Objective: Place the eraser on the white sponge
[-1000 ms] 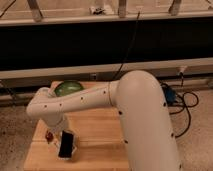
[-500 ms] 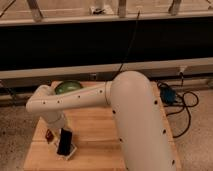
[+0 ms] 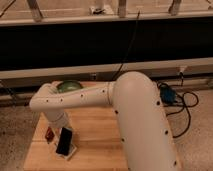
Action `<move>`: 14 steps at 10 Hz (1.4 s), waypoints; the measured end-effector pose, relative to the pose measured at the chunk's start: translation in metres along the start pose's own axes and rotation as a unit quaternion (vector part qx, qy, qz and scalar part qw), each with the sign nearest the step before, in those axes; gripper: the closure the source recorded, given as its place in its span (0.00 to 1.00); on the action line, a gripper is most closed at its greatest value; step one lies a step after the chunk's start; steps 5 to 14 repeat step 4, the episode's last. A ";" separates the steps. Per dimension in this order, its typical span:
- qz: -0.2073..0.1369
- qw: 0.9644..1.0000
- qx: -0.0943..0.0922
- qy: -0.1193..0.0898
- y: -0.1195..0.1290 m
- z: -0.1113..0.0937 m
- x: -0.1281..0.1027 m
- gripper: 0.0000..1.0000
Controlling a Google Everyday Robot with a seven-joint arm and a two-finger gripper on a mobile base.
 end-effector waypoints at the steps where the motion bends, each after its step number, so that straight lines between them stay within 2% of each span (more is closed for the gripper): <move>1: -0.001 1.000 -0.001 0.000 0.000 -0.001 0.000 0.20; 4: -0.003 1.000 -0.001 0.000 0.008 -0.002 -0.002 0.20; 14: -0.003 1.000 -0.001 0.000 0.008 -0.002 -0.002 0.20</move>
